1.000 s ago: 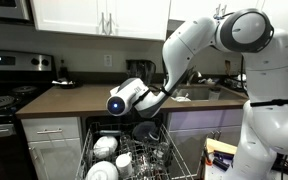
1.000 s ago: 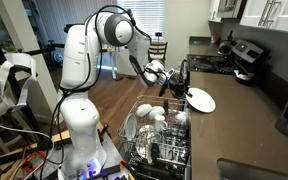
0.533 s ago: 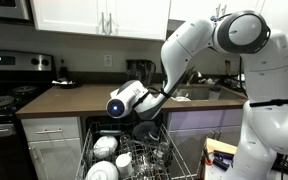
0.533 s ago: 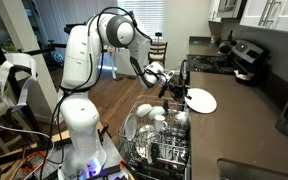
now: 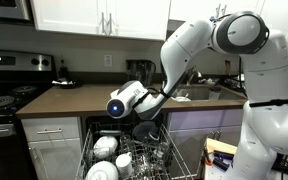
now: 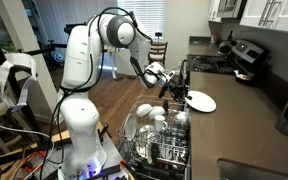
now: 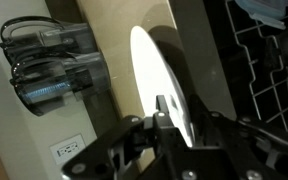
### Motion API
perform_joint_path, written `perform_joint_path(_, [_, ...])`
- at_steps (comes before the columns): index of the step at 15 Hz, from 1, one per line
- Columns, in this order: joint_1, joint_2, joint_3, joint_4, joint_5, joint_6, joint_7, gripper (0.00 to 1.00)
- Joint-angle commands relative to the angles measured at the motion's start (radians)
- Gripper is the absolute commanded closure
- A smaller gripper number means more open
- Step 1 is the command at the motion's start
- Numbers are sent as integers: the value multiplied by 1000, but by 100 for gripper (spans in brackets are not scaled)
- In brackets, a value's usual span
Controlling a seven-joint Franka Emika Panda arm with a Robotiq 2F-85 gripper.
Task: Move the plate from the kitchen holder and put it on the kitchen base table
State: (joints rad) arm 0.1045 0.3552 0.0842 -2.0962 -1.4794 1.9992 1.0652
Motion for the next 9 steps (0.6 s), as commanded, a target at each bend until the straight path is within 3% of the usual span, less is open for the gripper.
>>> perform_joint_path(1, [-16, 11, 5, 29, 29, 12, -46, 86])
perform_joint_path(4, [-17, 14, 4, 31, 32, 14, -47, 97])
perform_joint_path(9, [-22, 18, -2, 54, 45, 8, -59, 94])
